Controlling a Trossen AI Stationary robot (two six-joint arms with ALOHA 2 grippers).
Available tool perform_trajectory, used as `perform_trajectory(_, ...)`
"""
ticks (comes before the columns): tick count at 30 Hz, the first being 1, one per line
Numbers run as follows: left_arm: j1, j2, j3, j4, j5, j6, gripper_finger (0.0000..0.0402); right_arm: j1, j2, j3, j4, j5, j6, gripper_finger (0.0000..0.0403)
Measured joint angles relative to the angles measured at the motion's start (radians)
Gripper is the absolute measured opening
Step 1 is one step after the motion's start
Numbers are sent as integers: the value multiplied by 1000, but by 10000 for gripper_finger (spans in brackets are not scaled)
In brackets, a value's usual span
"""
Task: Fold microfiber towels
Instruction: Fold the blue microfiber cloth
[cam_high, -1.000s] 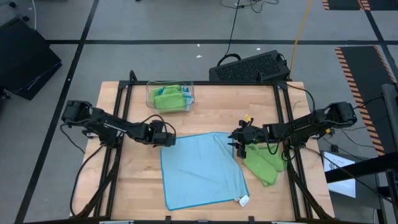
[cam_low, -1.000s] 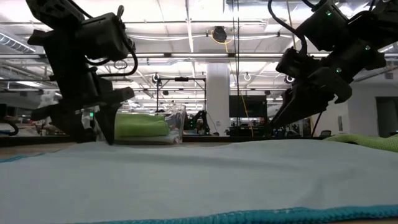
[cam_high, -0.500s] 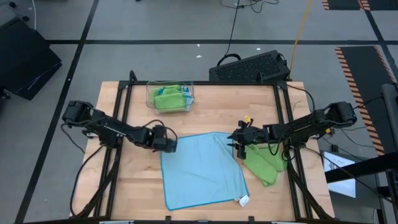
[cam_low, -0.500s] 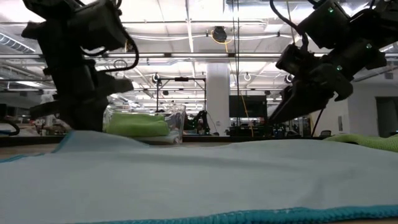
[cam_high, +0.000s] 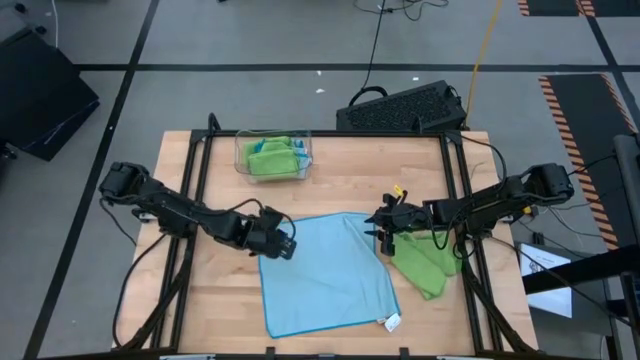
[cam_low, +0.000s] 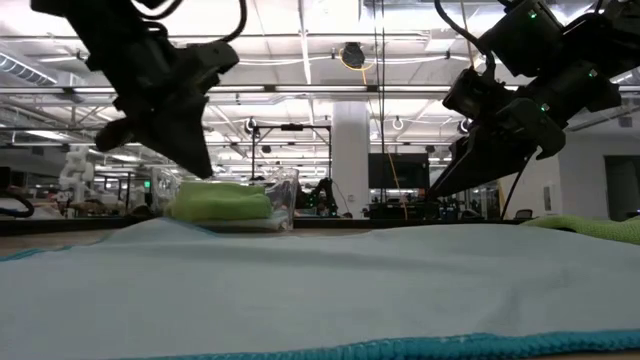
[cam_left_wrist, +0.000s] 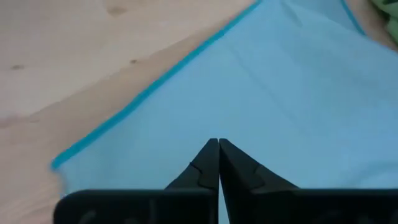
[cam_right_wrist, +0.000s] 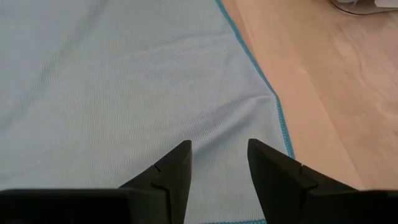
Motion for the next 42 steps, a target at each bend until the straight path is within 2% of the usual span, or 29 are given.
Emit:
perform_trajectory(4, -33, 0, 4, -172, -64, -148, 18, 0, 0, 0, 0, 0, 0, 148)
perform_trajectory(9, -75, 16, -3, -326, -45, -355, 19, 0, 0, 0, -6, 0, 0, 148)
perform_trajectory(13, -80, 14, -50, -296, -52, -437, 19, 0, 0, 0, -7, 0, 0, 148)
perform_trajectory(16, -80, 14, -87, -207, -41, -426, 24, 0, 0, 0, -8, 0, 0, 148)
perform_trajectory(19, -80, 14, -110, -184, -33, -450, 54, 0, 0, -7, 2, 0, 0, 148)
perform_trajectory(26, -82, 14, -136, -127, 35, -519, 186, 0, 0, -30, 14, 1, 0, 148)
perform_trajectory(30, -85, 14, -137, -124, 46, -553, 236, 0, 0, -31, 16, 1, 0, 148)
perform_trajectory(33, -85, 14, -137, -134, 55, -576, 252, 0, 0, -31, 16, 1, 0, 148)
perform_trajectory(38, -85, 14, -137, -139, 77, -592, 255, 0, 0, -31, 16, 2, 0, 148)
perform_trajectory(42, -85, 14, -138, -116, 1, -571, 255, 0, 0, -31, 16, 2, -3, 148)
